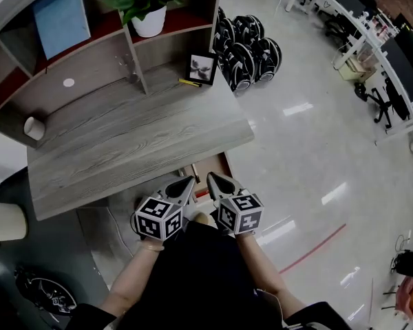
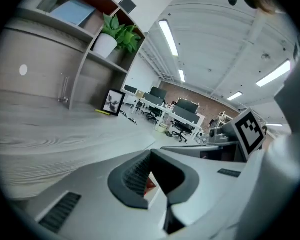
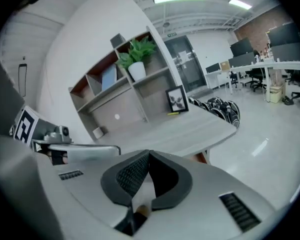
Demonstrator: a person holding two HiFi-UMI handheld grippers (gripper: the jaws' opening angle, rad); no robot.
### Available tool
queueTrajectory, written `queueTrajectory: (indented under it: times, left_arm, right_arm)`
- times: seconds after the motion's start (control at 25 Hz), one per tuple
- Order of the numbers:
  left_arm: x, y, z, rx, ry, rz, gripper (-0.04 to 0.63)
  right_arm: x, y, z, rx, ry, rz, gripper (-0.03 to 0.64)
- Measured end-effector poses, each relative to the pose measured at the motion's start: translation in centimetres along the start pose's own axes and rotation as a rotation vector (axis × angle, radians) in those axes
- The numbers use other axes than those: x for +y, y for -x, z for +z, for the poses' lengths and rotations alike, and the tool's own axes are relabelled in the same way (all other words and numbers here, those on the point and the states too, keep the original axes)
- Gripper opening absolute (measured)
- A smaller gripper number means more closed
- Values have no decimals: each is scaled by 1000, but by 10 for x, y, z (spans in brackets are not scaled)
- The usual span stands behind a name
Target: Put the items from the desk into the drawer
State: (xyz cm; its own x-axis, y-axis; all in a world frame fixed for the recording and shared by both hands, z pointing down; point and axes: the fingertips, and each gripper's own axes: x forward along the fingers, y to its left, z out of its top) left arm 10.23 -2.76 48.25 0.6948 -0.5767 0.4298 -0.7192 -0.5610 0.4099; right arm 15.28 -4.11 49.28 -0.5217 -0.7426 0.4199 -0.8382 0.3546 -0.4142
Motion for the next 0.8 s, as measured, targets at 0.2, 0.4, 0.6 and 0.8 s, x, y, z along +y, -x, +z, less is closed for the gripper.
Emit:
queueTrajectory:
  times: [0.2, 0.4, 0.6, 0.8]
  left_arm:
    - [-13, 4, 19, -78, 18, -6, 26]
    - [-19, 2, 27, -128, 35, -3, 26]
    - [-25, 1, 24, -131, 40, -19, 26]
    - [-31, 1, 21, -126, 21, -29, 25]
  right_arm:
    - [7, 26, 29, -149, 22, -41, -12]
    - [5, 37, 22, -169, 50, -63, -14]
    - [-1, 43, 23, -176, 55, -79, -14]
    - [-6, 48, 23, -182, 39, -93, -14]
